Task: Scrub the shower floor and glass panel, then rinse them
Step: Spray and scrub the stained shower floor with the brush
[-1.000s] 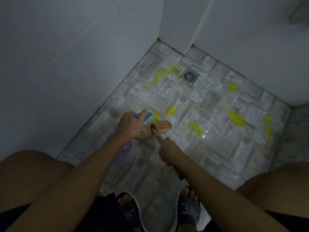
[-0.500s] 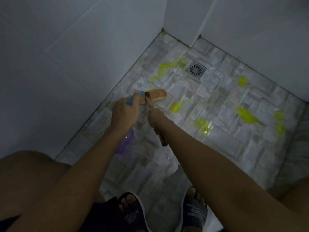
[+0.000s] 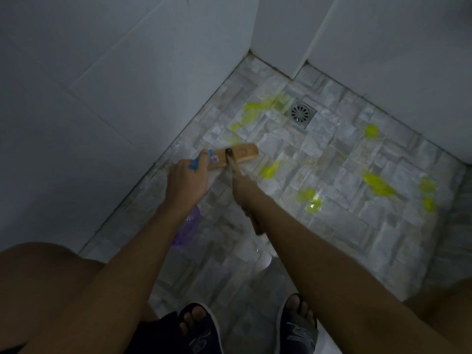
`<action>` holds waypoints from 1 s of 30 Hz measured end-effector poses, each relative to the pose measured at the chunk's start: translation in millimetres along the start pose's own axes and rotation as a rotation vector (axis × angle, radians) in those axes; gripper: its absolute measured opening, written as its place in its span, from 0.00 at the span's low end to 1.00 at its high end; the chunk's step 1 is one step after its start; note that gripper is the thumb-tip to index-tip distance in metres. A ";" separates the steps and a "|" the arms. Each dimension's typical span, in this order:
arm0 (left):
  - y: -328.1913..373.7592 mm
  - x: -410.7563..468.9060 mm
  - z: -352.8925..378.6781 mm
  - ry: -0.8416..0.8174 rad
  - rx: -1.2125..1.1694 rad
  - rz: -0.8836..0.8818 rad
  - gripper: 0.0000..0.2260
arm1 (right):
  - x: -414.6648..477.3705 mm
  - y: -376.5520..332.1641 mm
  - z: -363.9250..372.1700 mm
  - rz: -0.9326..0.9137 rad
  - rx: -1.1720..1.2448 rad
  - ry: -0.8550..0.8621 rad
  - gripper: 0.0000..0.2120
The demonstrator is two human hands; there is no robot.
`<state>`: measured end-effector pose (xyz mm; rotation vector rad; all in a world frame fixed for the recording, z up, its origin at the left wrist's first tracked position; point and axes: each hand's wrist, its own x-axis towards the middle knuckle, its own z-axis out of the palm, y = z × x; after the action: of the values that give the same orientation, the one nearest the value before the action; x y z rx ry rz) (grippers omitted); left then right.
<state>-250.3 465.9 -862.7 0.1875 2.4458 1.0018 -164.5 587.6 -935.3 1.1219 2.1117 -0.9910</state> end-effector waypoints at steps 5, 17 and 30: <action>5.4 -4.6 4.6 -0.026 -0.020 -0.006 0.33 | 7.2 -13.3 -12.3 0.010 0.058 -0.032 0.20; 17.9 -1.9 30.5 -0.115 0.042 0.071 0.37 | -59.9 68.9 -22.9 0.247 0.247 0.026 0.18; 27.2 6.1 55.2 -0.206 0.053 0.110 0.36 | -89.6 82.8 26.7 0.198 0.166 -0.007 0.18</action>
<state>-230.3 521.8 -880.1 0.4257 2.2947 0.9153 -45.4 557.0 -913.9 1.3764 1.8972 -1.0874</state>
